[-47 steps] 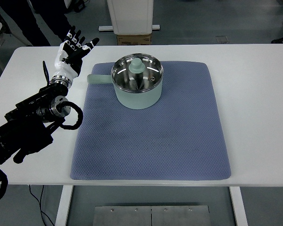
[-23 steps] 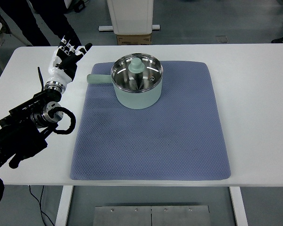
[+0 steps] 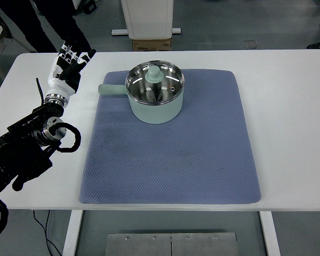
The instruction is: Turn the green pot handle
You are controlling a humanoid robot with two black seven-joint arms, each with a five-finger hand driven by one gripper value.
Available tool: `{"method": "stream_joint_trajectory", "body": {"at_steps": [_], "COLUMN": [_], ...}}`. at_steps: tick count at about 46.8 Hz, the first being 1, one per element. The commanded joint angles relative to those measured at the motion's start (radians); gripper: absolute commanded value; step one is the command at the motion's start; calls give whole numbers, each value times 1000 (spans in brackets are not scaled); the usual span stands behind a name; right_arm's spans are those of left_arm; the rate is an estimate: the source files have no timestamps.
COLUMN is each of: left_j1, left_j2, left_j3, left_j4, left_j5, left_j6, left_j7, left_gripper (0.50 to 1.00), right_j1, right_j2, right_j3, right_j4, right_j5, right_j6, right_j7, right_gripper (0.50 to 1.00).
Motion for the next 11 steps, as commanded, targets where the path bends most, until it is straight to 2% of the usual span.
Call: {"method": "stream_joint_trajectory", "body": {"at_steps": [1,11], "left_j1": [1,11], "left_j2": [-6,-23], "left_j3": [-1,-5], "left_j4": [0,0], "left_j5": [0,0], "left_j6": [0,3], "left_j7": [0,0], "left_gripper": [1000,1000], "right_j1": [-2,-3], "right_j2": [0,0], "right_j3": [0,-2], "right_j4": [0,0], "right_j5": [0,-1], "right_j6": [0,-2], "right_j7": [0,2], "right_gripper": [1000,1000]}}
